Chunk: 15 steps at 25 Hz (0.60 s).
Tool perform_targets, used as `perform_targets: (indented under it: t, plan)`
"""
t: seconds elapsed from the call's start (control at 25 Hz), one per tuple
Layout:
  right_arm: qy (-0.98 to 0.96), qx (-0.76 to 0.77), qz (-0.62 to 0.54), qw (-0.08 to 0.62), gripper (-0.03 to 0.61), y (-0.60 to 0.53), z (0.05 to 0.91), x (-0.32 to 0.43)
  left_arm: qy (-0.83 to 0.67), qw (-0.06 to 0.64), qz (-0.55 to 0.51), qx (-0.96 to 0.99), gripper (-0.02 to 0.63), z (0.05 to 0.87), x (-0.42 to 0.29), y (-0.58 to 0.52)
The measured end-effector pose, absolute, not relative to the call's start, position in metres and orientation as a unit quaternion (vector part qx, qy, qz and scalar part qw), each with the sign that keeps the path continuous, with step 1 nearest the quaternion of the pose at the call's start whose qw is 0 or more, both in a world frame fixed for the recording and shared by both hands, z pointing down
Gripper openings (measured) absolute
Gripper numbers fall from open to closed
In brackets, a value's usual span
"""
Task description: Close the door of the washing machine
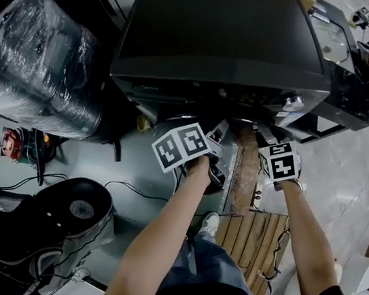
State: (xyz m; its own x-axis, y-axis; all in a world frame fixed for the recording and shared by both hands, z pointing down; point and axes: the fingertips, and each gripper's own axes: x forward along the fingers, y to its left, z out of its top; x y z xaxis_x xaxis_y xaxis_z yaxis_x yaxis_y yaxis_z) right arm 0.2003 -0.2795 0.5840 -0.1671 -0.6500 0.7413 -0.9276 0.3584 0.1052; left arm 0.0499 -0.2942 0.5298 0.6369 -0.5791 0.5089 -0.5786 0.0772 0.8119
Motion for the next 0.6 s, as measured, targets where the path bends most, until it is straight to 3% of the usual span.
perform_targets:
  t: [0.6]
  plan:
    - [-0.759,0.567,0.202,0.248,0.15,-0.276,0.451,0.164,-0.433,0.512,0.017,0.742,0.192,0.442,0.002,-0.29]
